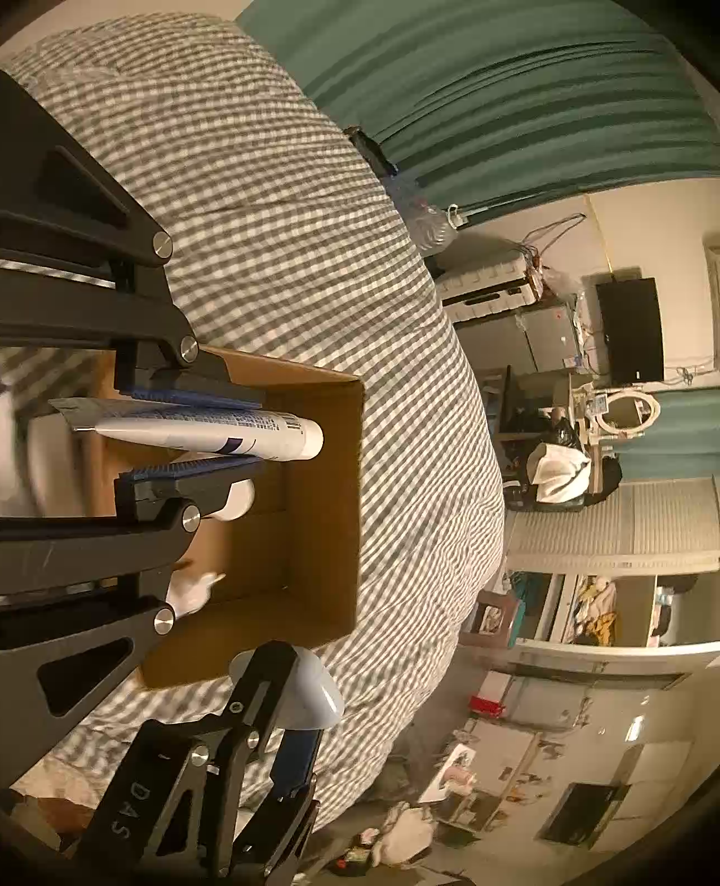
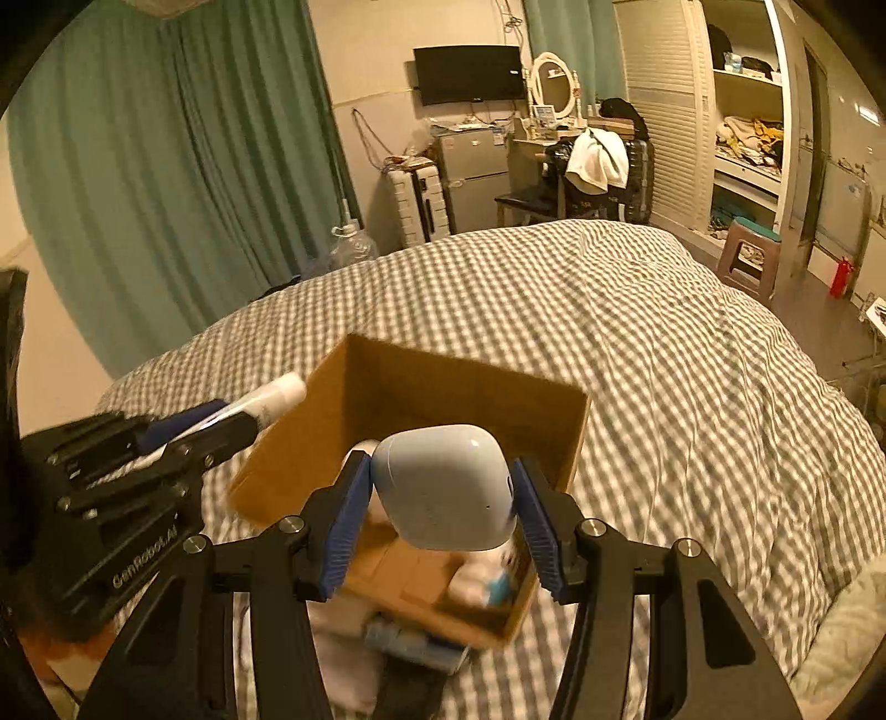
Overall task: Organize objects
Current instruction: 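Carry case and tube into the box and open both tools to release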
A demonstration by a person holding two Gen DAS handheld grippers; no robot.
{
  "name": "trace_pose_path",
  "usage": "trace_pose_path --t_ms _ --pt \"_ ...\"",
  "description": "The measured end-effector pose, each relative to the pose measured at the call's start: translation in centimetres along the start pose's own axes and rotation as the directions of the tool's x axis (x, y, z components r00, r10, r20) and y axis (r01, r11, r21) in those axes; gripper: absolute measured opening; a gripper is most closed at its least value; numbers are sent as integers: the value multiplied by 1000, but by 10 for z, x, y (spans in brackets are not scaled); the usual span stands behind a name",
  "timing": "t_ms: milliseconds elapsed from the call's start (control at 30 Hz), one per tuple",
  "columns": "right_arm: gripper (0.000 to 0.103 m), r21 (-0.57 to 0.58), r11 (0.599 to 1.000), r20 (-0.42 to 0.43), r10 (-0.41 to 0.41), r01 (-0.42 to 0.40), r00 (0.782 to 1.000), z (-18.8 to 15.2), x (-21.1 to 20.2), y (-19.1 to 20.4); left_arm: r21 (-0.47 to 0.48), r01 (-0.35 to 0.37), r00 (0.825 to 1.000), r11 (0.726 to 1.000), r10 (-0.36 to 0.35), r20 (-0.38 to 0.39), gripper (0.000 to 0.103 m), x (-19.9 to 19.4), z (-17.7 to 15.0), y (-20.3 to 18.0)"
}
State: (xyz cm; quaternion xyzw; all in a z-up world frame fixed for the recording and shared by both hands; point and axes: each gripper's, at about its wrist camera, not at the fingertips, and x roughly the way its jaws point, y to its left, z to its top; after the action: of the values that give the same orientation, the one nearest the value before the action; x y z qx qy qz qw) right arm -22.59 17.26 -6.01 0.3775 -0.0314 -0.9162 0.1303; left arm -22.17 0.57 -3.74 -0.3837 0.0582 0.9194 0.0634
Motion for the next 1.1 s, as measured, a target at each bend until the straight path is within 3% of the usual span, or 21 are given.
trace_pose_path --t_ms 267,533,833,900,967,1033,1100 --pt "52 14 1000 -49 -19 19 999 21 56 -14 21 10 1000 1000 -10 -24 17 46 9 2" --pt "52 36 999 -92 -36 39 995 12 86 -27 38 3 998 999 0 -61 17 77 -5 -5" --pt "53 120 993 -71 -6 14 997 15 66 -29 37 74 996 997 -72 -43 21 51 -4 -6" --pt "71 134 991 -36 11 -6 999 23 51 -27 53 60 998 997 -58 -35 31 37 0 -6" --pt "77 147 989 1 2 -2 1000 30 31 -24 58 41 999 997 -40 -12 70 22 3 -5" --pt "77 144 989 19 -20 17 1000 36 10 -21 50 34 999 998 -35 28 78 0 5 -1" --pt "77 134 990 35 -40 35 999 39 -12 -18 32 24 998 999 -26 52 79 -25 8 6"
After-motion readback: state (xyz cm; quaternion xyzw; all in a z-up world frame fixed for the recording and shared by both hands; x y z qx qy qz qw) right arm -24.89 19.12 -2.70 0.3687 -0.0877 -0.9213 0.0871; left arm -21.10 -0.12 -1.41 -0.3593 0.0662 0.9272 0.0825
